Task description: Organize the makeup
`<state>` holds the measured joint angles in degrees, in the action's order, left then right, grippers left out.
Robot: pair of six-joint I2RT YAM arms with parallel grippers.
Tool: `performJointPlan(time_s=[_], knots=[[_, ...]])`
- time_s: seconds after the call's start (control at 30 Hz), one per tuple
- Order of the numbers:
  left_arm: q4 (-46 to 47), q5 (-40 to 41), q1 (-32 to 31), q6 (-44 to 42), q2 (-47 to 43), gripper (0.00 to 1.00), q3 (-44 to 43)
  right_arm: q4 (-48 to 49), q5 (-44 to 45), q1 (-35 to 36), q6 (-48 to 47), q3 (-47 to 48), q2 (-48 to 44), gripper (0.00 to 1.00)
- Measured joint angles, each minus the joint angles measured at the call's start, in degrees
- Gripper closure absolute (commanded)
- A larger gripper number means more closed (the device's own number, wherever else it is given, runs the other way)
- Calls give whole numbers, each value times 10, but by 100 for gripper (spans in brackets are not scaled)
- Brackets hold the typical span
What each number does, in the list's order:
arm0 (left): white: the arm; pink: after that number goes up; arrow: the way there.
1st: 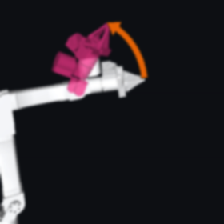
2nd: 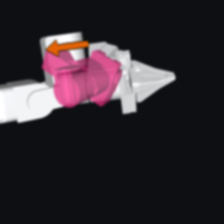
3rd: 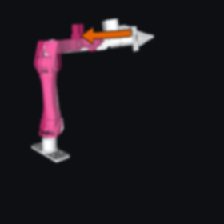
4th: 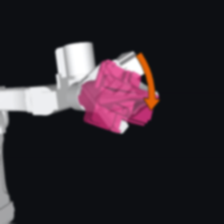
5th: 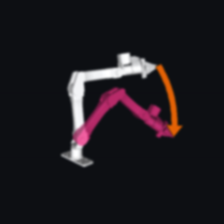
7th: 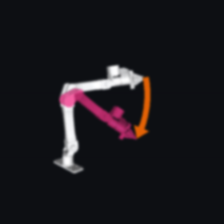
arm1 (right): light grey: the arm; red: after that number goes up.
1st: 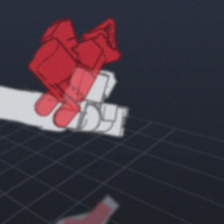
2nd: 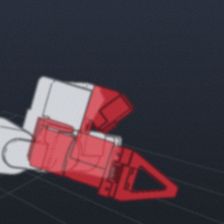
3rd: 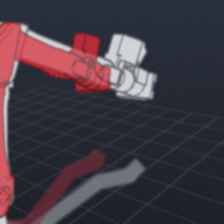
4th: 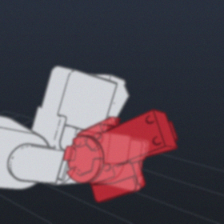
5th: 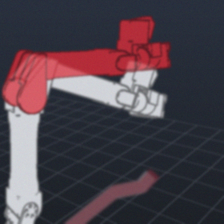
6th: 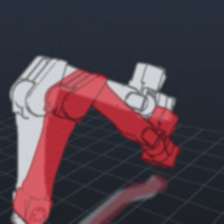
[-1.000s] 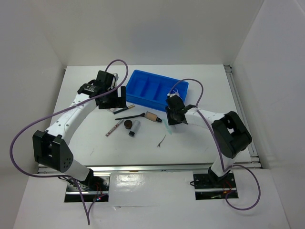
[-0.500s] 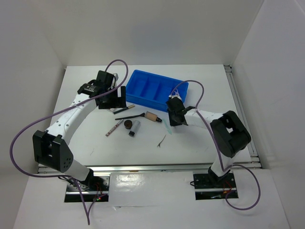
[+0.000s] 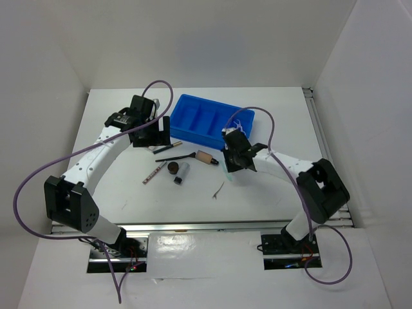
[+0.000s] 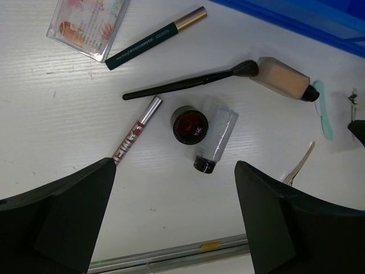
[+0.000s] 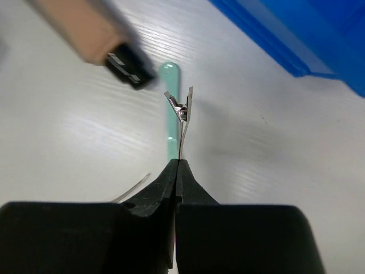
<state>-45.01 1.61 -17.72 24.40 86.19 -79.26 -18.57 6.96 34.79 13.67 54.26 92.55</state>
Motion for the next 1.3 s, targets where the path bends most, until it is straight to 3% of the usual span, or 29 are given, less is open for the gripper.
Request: performJointPlan(time_s=[0.13,0.3,0.5,0.7,0.73,0.77,0.87,0.93,1.07,1.2,1.3], knots=[[0,0,0,0,0,0,0,-40,-19,2,-12,38,-56,100],[0,0,0,0,0,0,0,-54,0,-11,5,146,-58,100],[-1,1,0,0,0,0,0,-50,25,-76,76,236,10,100],[-6,7,0,0,0,0,0,-51,43,-116,132,250,88,98],[-6,7,0,0,0,0,0,-51,44,-120,138,250,95,92],[-7,8,0,0,0,0,0,-51,44,-122,144,251,101,76],[-9,10,0,0,0,0,0,-50,46,-129,154,260,113,43],[-9,11,0,0,0,0,0,-50,47,-130,151,272,118,39],[-9,11,0,0,0,0,0,-46,49,-131,140,298,118,42],[-9,11,0,0,-1,0,0,-42,50,-131,127,292,99,74],[-10,10,-2,0,-1,0,0,-38,49,-123,120,228,30,80]])
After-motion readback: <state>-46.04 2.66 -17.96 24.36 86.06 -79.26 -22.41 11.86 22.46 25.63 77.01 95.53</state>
